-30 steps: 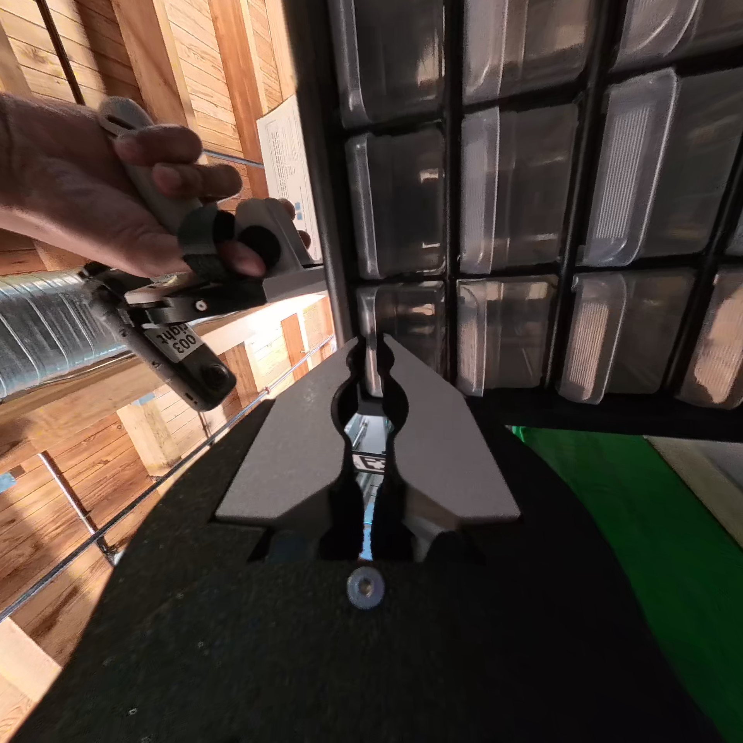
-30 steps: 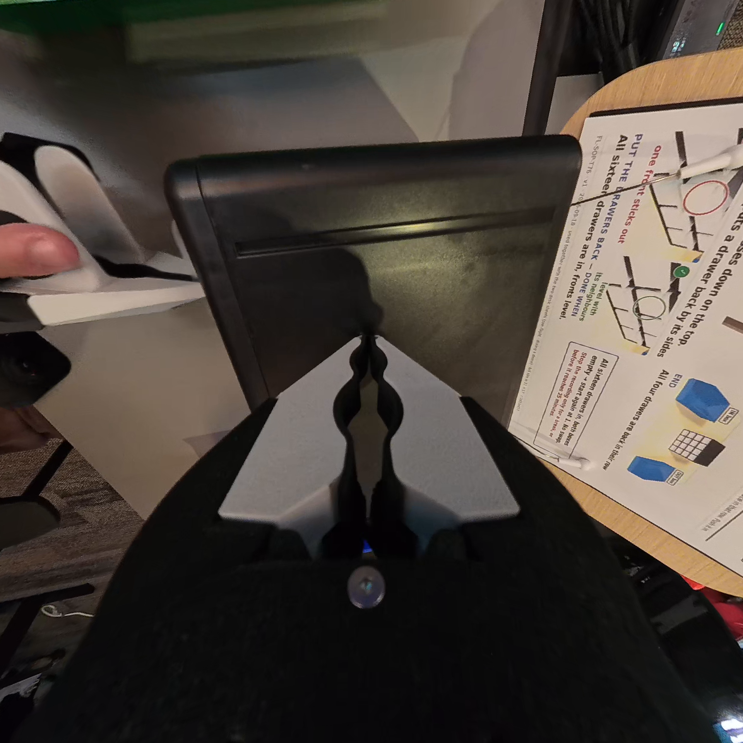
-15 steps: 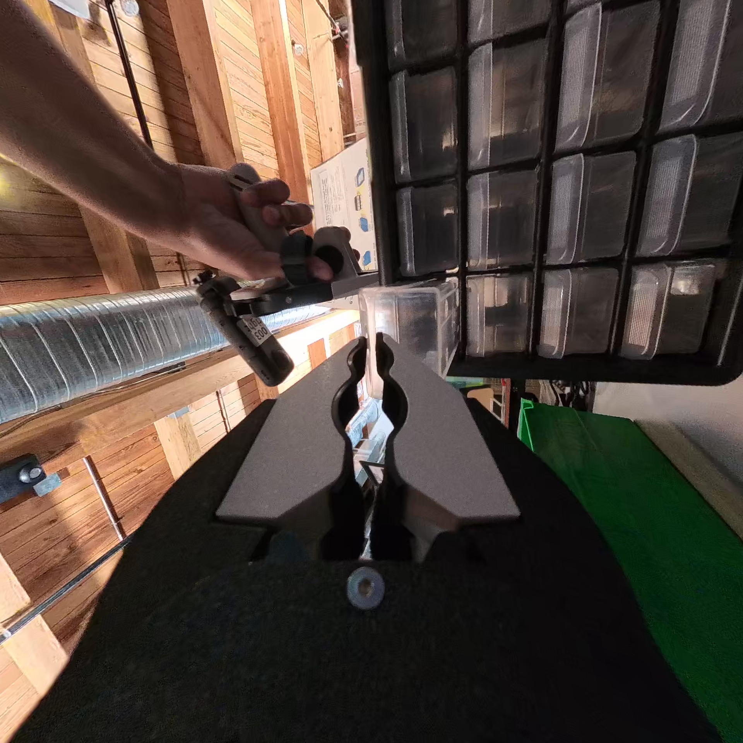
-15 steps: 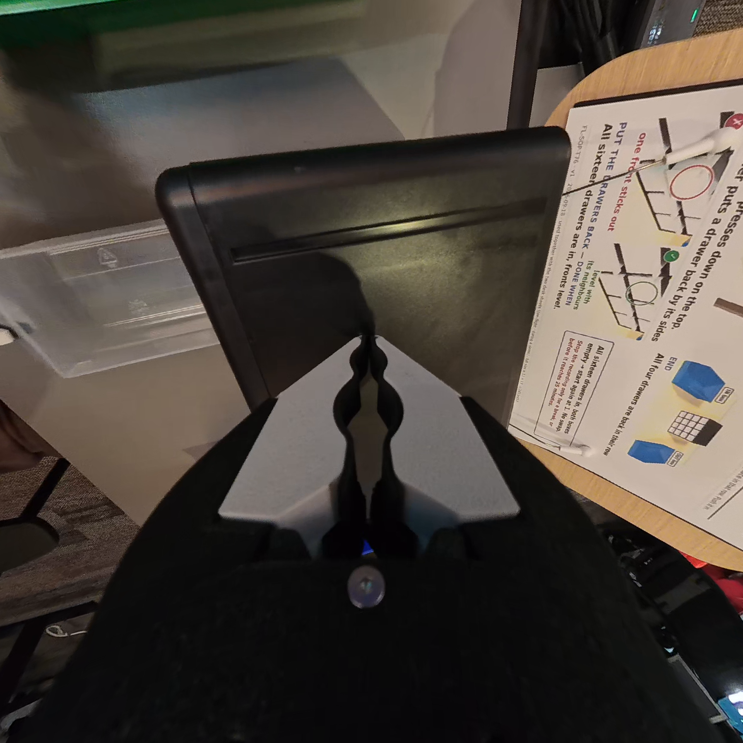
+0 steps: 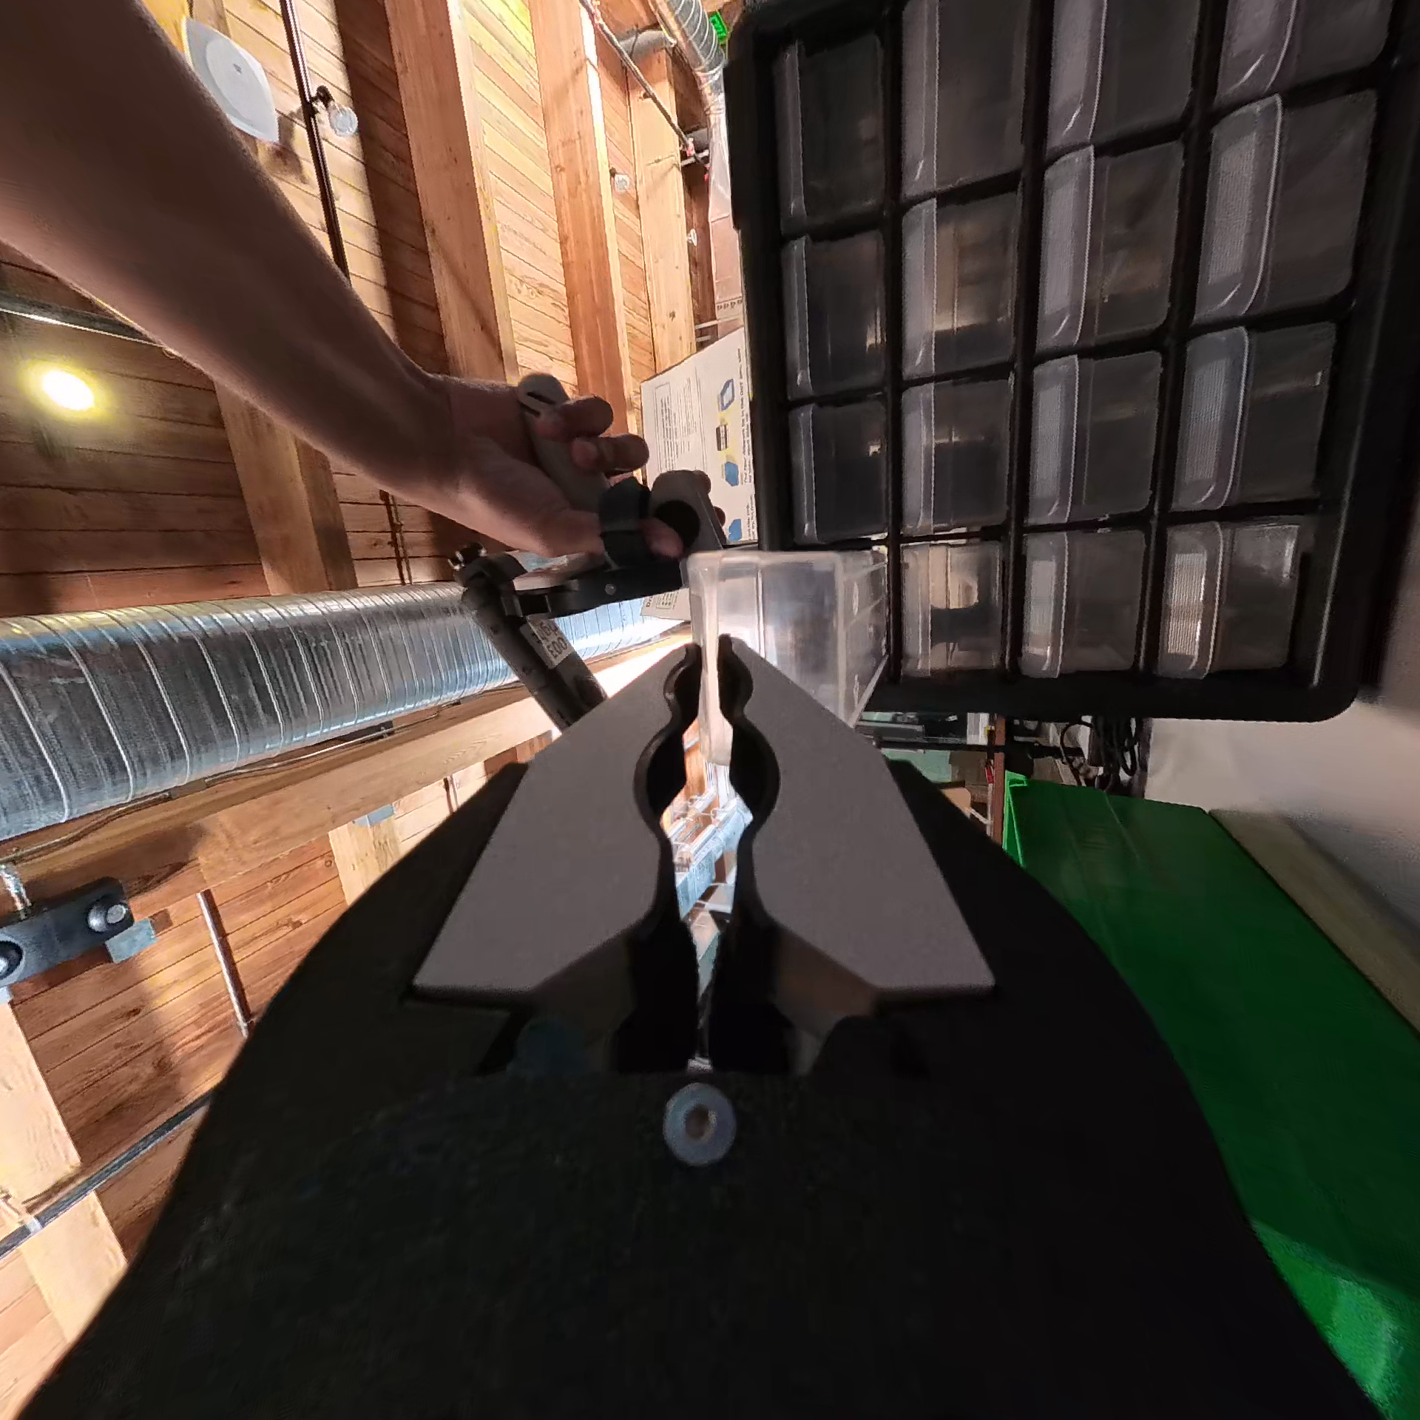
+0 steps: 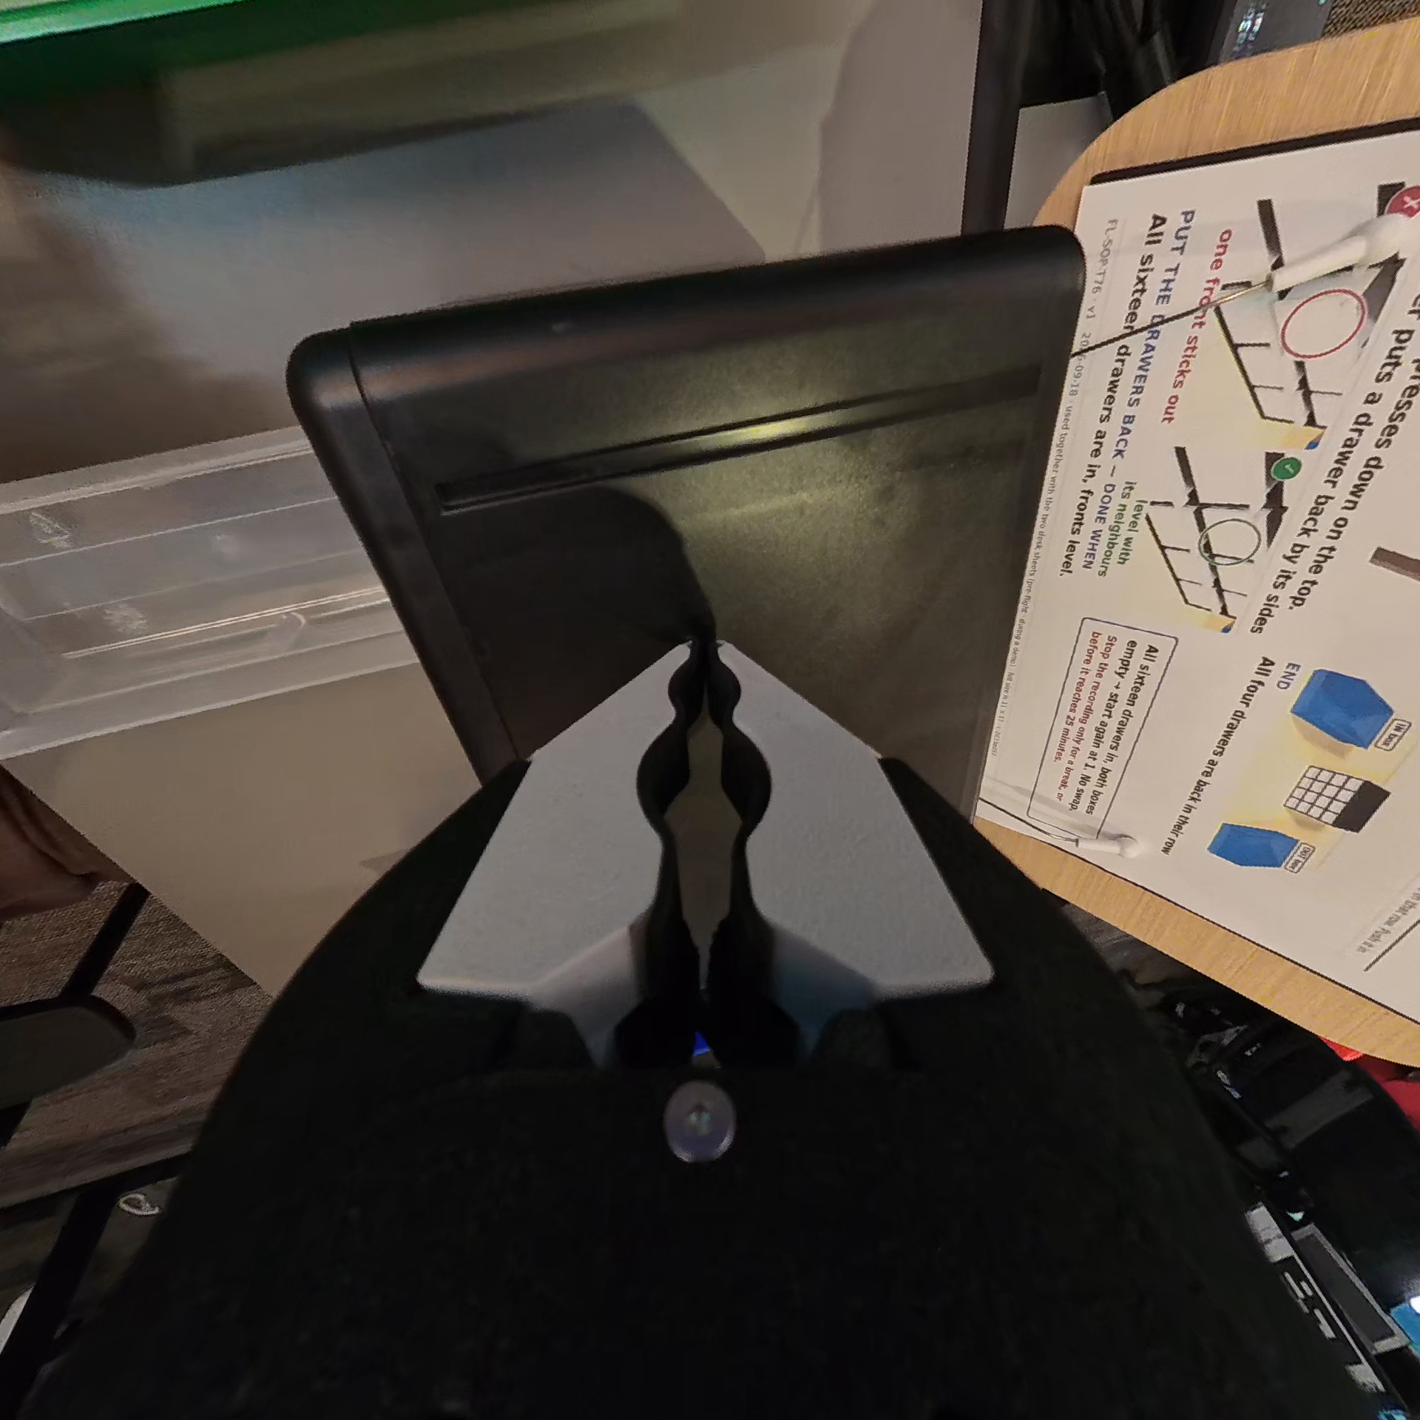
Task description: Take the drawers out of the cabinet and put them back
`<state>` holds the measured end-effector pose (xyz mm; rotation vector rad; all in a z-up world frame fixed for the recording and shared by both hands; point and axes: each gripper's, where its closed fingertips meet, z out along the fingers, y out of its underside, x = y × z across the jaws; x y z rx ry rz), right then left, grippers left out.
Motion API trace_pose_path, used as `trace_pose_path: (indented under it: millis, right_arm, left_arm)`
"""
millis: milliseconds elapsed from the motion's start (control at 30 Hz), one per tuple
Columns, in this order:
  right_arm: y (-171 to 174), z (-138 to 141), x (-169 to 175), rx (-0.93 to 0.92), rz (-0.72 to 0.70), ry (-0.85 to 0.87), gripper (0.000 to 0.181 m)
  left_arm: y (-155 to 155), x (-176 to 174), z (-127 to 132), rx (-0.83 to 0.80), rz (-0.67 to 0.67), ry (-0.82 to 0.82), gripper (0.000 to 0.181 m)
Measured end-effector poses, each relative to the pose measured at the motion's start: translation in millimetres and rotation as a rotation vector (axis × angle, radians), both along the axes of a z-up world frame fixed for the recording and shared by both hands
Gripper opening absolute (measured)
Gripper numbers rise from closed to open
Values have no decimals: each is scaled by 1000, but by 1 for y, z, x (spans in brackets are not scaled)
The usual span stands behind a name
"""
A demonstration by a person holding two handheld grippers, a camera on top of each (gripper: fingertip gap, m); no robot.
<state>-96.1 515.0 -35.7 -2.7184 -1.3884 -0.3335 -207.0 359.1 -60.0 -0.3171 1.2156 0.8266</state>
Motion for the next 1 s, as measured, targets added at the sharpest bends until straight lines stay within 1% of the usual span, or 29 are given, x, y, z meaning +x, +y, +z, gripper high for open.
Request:
trace_pose_path:
  millis: [100, 200, 300, 400, 467, 533, 633, 733, 833, 933, 1000]
  right_arm:
    - [0, 0, 0, -1, -2, -8, 0]
    - [0, 0, 0, -2, -5, -12, 0]
    - [0, 0, 0, -1, -7, -10, 0]
    - [0, 0, 0, 2, -9, -6, 0]
    - [0, 0, 0, 5, -9, -5, 0]
    - [0, 0, 0, 6, -9, -6, 0]
    - [0, 0, 0, 6, -9, -4, 0]
    - [0, 0, 0, 6, -10, -4, 0]
    - [0, 0, 0, 13, -7, -9, 0]
    - [1, 1, 0, 24, 4, -7, 0]
    - [1, 1, 0, 36, 6, 10, 0]
  left_arm:
    - [-1, -4, 0, -10, 8, -4, 2]
    - [3, -9, 6, -4, 15, -16, 1]
    - [1, -11, 17, 13, 0, -26, 0]
    - [-3, -11, 25, -9, -9, -34, 0]
    - [-8, -10, 23, -26, -27, -32, 0]
    - [-15, -10, 21, -5, -38, -25, 0]
    - [-29, -4, 8, -76, -83, -18, 0]
    - [-55, 11, -21, -137, -151, 36, 0]
    - [-75, 24, -50, -165, -202, 96, 0]
    - [-88, 29, -64, -217, -272, 140, 0]
    - [-94, 27, -80, -248, -331, 199, 0]
